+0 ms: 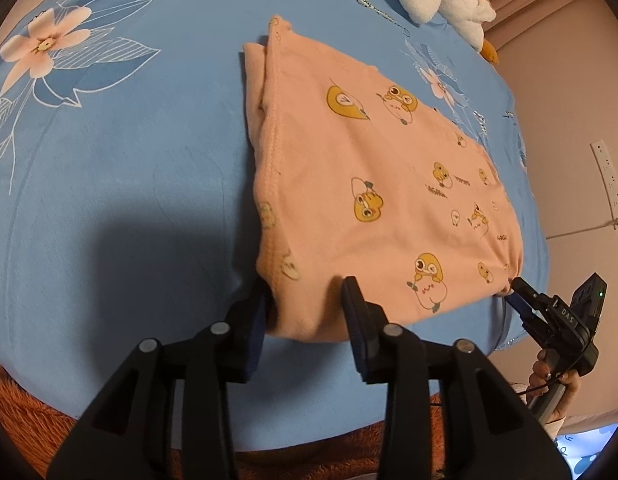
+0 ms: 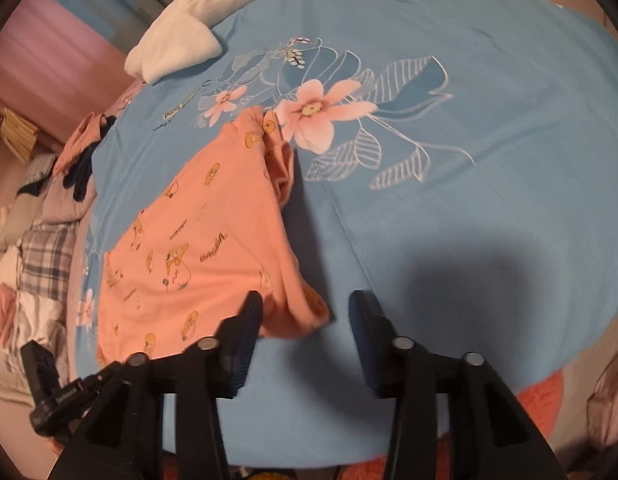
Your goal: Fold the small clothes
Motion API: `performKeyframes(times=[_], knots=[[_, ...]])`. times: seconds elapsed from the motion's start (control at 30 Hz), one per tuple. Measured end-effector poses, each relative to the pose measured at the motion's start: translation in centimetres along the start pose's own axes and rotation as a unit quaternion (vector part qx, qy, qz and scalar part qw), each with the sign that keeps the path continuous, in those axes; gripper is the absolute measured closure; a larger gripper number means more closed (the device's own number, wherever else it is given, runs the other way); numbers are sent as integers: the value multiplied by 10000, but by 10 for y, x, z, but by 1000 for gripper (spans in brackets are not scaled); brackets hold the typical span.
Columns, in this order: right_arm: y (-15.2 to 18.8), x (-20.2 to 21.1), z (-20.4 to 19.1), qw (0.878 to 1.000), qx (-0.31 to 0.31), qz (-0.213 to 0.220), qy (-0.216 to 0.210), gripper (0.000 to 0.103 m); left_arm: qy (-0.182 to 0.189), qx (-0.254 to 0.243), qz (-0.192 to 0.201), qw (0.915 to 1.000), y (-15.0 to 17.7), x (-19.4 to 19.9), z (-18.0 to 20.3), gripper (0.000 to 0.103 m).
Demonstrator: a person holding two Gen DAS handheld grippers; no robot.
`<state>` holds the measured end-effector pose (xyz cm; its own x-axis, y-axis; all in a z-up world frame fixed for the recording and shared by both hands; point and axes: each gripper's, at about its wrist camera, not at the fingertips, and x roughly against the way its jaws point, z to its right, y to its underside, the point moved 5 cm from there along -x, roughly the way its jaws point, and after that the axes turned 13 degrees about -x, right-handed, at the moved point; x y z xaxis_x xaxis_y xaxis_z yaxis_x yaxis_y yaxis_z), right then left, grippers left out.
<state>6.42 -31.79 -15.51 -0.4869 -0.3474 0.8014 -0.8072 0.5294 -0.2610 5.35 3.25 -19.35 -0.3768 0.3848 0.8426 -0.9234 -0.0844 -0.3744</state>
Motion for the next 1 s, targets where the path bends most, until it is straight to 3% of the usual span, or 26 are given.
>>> performKeyframes(times=[0.07,0.13,0.17,0.2,0.4,0.53,0.67,0.8,0.83,0.9,0.93,1.0], knots=[[8,-7,-2,9997,39,-189,-170,58,-83,-84,45,9999,0,-2,2,71],[11,-14,-4,9997,115,-197,-104,63,-274,-157,70,9995,3,-2,0,89],[11,-15,-6,9997,204,-96,-12,83,-300,-206,82,9993,3,-2,1,90],[10,-15,-7,9995,313,-17,104,92,-308,-196,94,9993,3,-2,0,91],[2,8,-23,9941,960,349,359,95,-395,-293,61,9988,-1,1,-2,93],[3,2,-21,9891,1324,219,601,95,-381,-291,-52,9988,-4,-4,-4,92],[3,-18,6,9800,1265,321,1504,98,-415,-336,-116,9985,-3,0,-5,88],[-1,0,18,9873,808,495,1275,98,-528,-483,-65,9974,-6,16,-1,88],[-3,5,22,9866,712,583,1349,98,-612,-564,33,9965,-10,23,2,87],[-2,13,25,9890,461,634,1253,98,-703,-661,250,9950,-18,35,8,70],[-1,17,25,9921,314,620,1043,97,-692,-690,352,9946,-22,39,12,59],[4,20,21,9970,57,548,547,86,-491,-752,596,9942,-29,45,24,45]])
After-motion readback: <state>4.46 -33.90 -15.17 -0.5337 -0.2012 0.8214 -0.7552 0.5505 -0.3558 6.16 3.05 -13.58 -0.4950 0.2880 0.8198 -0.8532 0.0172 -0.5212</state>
